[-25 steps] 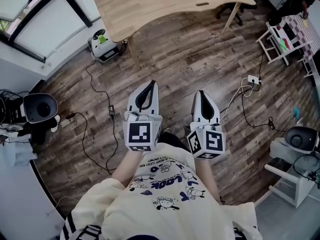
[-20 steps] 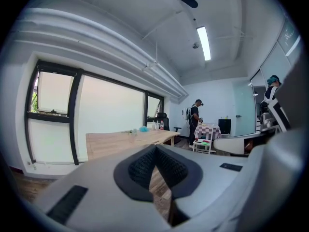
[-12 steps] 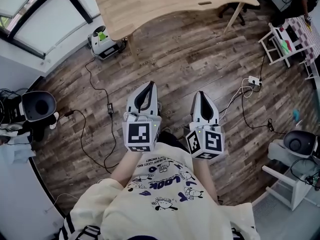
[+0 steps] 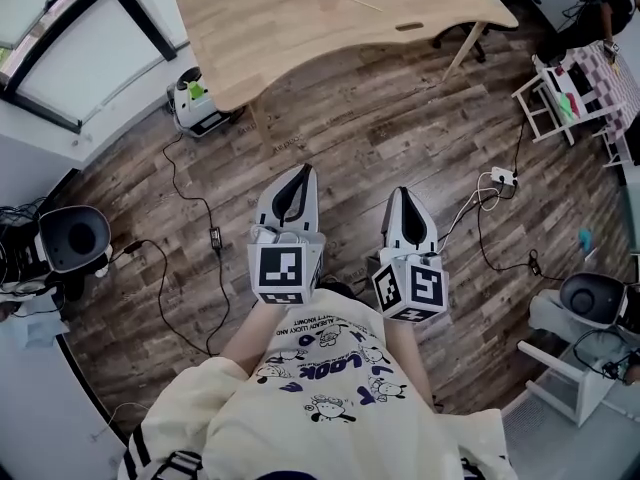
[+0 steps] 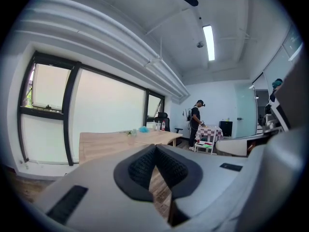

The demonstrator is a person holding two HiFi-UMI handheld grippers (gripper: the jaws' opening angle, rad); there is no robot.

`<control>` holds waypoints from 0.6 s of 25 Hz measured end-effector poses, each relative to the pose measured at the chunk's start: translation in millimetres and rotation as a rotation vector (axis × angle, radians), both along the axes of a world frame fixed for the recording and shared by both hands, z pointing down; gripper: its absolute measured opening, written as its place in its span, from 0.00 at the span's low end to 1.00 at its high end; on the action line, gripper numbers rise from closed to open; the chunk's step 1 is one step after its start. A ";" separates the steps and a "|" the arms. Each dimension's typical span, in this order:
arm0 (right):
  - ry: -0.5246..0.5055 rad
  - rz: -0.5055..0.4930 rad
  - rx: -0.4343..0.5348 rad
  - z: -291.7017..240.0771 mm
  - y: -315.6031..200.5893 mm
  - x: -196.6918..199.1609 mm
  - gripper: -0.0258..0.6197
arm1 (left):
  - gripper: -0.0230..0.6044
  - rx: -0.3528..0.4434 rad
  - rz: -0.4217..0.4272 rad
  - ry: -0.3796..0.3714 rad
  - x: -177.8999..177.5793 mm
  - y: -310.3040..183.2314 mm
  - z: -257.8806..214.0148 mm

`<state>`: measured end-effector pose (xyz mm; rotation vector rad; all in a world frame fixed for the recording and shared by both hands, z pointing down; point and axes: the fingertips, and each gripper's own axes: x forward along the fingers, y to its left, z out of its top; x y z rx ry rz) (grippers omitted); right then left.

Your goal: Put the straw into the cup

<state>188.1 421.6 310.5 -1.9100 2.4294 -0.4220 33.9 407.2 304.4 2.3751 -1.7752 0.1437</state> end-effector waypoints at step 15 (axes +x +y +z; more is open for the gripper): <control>0.001 0.022 0.015 -4.8 -95.9 -44.9 0.04 | 0.09 0.005 0.046 0.014 -34.2 -95.6 -1.5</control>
